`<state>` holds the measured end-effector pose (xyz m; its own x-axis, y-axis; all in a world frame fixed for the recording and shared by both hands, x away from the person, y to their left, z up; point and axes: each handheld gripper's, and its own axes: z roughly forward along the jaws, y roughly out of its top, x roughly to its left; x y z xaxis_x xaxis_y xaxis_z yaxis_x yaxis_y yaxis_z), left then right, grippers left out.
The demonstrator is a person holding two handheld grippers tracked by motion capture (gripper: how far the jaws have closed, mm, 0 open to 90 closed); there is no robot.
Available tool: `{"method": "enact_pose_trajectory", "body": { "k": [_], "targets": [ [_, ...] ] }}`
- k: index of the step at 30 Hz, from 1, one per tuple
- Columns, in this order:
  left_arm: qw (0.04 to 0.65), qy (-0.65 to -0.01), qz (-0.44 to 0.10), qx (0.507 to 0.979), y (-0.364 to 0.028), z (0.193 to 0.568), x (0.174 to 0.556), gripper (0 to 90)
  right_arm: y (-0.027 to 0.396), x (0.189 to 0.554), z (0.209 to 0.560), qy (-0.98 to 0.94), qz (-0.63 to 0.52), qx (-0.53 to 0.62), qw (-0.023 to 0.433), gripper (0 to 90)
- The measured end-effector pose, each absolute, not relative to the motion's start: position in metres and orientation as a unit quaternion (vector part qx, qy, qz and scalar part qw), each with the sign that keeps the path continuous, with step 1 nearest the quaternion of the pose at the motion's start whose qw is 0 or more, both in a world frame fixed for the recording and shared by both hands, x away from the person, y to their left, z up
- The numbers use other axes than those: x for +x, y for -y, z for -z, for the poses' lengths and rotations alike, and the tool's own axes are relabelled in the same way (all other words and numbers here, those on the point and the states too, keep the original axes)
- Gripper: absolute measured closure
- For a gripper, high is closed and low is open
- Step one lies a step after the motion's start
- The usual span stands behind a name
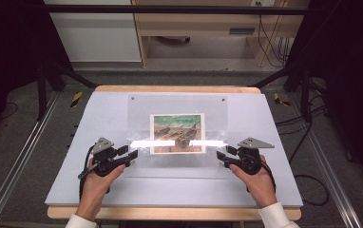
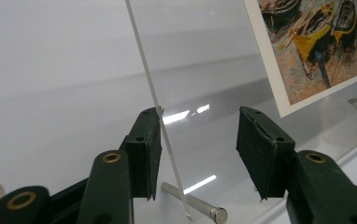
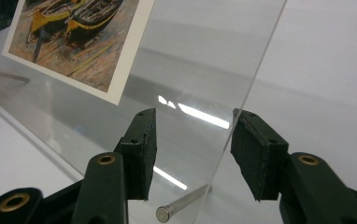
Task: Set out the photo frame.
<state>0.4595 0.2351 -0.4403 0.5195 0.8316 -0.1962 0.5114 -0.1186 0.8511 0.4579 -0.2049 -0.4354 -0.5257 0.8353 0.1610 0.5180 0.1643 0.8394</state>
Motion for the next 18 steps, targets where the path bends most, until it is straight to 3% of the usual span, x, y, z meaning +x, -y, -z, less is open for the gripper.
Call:
{"method": "enact_pose_trajectory", "body": {
  "k": [18],
  "targets": [
    [0.47,-0.464,-0.182,0.729,-0.232,0.44,0.446,52.0,0.206,0.446,0.435,-0.744,-0.455,0.454,0.183,57.9]
  ]
}}
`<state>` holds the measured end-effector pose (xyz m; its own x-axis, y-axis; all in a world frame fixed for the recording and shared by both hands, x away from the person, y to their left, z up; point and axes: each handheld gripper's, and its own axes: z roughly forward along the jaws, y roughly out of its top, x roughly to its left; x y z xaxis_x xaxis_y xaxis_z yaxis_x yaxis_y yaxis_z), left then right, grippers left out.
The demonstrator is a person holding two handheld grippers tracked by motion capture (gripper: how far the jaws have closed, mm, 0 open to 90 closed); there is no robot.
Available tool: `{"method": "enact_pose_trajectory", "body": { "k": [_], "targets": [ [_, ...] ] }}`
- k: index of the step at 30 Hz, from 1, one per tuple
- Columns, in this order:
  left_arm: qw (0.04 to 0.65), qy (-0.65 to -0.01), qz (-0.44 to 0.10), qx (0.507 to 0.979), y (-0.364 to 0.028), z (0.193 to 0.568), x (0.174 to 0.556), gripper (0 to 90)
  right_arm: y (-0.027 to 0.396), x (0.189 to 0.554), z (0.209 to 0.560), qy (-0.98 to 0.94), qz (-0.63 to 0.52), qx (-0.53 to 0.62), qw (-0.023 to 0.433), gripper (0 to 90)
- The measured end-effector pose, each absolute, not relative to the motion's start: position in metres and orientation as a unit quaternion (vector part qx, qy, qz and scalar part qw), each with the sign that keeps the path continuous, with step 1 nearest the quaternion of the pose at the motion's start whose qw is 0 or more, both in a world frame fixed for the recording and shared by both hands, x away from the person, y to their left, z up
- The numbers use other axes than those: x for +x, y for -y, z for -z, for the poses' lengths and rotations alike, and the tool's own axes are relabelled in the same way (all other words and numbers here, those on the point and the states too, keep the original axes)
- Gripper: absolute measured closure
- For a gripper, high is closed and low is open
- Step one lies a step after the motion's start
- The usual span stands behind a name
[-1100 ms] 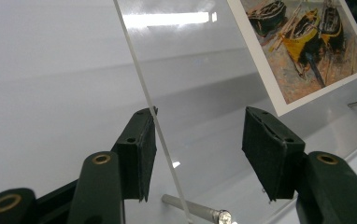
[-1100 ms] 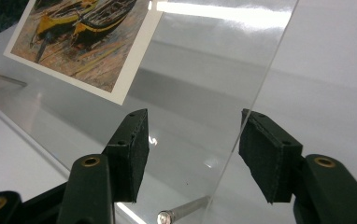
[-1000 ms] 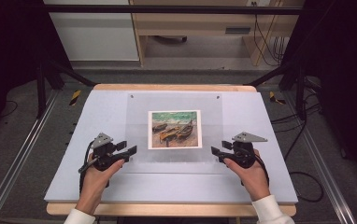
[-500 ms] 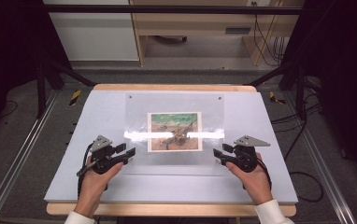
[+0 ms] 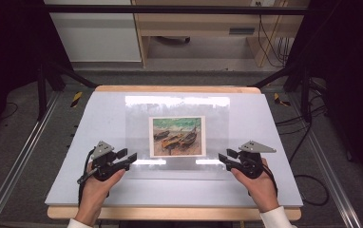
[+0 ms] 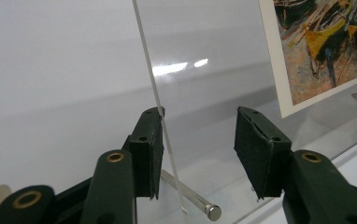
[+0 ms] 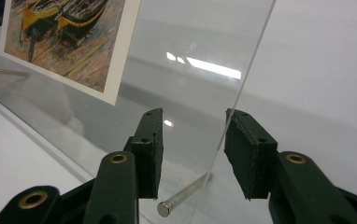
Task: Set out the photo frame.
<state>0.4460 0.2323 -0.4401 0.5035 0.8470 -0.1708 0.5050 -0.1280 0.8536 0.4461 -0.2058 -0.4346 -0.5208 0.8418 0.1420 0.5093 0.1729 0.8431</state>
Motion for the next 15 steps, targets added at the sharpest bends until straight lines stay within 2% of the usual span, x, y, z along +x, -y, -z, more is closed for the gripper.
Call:
{"method": "enact_pose_trajectory", "body": {
  "k": [15],
  "targets": [
    [0.468,-0.472,-0.191,0.722,-0.23,0.442,0.434,52.9,0.205,0.438,0.435,-0.749,-0.449,0.449,0.192,60.8]
  ]
}}
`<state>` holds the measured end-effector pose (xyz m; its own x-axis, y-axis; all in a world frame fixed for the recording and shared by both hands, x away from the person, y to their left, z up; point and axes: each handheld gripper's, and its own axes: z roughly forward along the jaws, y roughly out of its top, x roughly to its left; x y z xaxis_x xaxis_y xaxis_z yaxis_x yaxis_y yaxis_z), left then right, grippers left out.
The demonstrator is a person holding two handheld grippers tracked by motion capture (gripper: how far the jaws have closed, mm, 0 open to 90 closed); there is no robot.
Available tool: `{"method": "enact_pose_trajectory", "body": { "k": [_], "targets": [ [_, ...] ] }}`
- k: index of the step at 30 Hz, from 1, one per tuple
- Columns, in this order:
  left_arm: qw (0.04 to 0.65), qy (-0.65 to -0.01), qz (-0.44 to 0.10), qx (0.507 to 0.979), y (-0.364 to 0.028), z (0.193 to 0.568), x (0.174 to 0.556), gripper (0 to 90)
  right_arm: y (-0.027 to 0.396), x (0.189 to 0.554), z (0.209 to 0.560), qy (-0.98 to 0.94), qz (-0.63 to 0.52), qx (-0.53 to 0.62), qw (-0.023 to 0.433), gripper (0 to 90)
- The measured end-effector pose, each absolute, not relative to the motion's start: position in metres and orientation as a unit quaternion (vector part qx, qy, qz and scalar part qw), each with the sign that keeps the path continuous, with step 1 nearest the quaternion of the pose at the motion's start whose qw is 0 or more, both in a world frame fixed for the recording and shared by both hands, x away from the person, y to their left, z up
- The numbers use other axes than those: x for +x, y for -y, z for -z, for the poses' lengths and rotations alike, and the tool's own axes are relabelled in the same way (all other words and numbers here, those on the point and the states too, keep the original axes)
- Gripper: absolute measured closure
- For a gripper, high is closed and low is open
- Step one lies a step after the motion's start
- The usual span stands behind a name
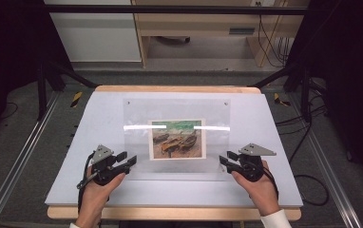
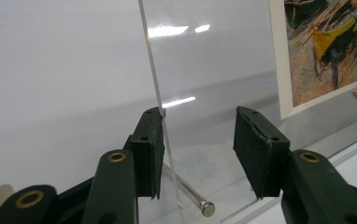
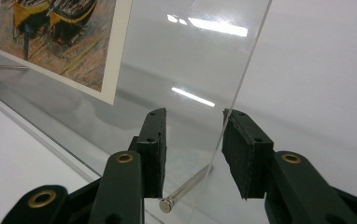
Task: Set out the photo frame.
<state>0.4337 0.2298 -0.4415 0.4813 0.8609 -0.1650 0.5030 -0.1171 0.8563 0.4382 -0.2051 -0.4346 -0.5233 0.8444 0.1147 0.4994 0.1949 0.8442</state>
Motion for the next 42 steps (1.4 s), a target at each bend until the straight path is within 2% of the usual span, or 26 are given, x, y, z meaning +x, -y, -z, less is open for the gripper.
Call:
{"method": "enact_pose_trajectory", "body": {
  "k": [26,42],
  "targets": [
    [0.465,-0.477,-0.198,0.72,-0.227,0.443,0.423,53.2,0.204,0.433,0.435,-0.751,-0.443,0.447,0.198,61.9],
    [0.461,-0.473,-0.198,0.725,-0.228,0.445,0.415,54.3,0.204,0.423,0.437,-0.753,-0.438,0.447,0.202,65.9]
  ]
}}
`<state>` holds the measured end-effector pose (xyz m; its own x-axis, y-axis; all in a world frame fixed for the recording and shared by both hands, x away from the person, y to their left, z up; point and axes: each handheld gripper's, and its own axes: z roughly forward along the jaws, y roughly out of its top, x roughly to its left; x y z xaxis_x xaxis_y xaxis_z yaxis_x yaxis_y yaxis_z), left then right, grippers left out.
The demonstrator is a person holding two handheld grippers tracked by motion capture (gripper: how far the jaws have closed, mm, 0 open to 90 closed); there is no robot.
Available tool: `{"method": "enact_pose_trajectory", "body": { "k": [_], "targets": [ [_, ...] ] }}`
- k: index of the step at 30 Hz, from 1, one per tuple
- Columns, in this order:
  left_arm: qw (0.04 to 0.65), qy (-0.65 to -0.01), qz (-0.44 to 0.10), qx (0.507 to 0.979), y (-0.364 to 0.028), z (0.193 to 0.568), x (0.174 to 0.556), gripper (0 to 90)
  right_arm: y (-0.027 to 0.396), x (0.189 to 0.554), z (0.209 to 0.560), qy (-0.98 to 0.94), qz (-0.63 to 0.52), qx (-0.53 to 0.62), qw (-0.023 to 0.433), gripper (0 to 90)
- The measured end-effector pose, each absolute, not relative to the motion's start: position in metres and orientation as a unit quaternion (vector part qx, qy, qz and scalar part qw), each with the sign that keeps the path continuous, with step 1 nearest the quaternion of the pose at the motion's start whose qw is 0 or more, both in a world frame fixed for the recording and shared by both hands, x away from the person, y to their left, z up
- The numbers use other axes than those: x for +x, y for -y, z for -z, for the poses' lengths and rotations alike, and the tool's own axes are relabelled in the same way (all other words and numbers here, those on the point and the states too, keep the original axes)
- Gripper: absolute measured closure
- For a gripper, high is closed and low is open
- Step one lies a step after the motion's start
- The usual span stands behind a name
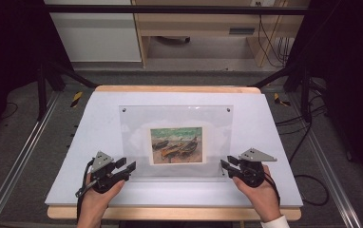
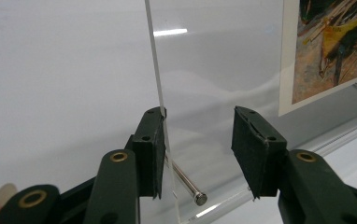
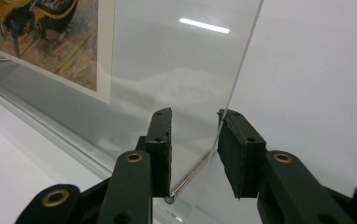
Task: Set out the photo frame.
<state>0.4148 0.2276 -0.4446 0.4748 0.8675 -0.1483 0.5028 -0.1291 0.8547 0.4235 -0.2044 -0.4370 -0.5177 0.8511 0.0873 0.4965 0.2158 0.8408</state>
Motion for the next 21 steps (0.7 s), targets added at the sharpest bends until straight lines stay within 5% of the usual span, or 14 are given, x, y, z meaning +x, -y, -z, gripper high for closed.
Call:
{"method": "enact_pose_trajectory", "body": {
  "k": [21],
  "targets": [
    [0.456,-0.469,-0.197,0.731,-0.2275,0.4471,0.4078,55.0,0.2042,0.4152,0.4401,-0.757,-0.437,0.443,0.201,65.5]
  ]
}}
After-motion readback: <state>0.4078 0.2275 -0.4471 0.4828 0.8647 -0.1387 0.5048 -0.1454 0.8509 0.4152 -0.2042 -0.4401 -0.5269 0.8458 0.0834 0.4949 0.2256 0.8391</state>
